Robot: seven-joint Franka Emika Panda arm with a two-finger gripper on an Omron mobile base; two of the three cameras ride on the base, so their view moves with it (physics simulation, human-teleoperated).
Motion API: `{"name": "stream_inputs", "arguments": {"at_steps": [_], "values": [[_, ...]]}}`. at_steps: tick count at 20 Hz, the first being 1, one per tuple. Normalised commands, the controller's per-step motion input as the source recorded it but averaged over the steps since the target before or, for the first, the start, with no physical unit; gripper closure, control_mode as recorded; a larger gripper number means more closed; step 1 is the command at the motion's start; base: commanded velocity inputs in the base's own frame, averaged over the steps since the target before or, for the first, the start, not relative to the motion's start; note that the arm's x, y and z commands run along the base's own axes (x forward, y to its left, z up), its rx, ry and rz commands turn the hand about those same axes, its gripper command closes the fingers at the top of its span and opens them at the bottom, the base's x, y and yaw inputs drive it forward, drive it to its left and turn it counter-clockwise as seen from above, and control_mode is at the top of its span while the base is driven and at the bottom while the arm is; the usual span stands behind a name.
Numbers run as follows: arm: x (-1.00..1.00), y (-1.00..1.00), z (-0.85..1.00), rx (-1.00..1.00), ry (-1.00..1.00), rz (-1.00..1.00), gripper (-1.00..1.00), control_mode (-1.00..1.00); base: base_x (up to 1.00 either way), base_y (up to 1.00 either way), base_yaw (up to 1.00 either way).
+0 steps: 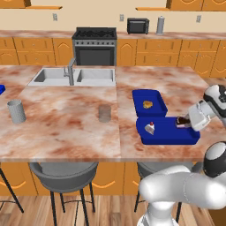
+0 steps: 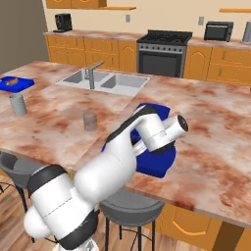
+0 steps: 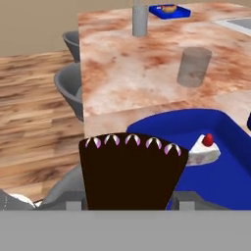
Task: Take the cakes from the fridge and place them on the empty tray on the dining counter.
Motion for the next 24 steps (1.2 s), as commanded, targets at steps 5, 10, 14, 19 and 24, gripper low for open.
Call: {"name": "stream_inputs", "arguments": {"at_steps": [5,10,14,19,24], "values": [[0.34,-0.04,-0.43,0.0,0.0,0.05,1.0,-1.0,0.0,0.0,0.0],[0.41,-0.12,-0.4,0.0,0.0,0.06,1.0,-1.0,0.0,0.0,0.0],[0.38,-0.19,-0.38,0.0,0.0,0.06,1.0,-1.0,0.0,0.0,0.0],[0.38,-0.24,-0.35,0.0,0.0,0.07,1.0,-1.0,0.0,0.0,0.0],[0.47,-0.22,-0.35,0.0,0.0,0.07,1.0,-1.0,0.0,0.0,0.0]]}}
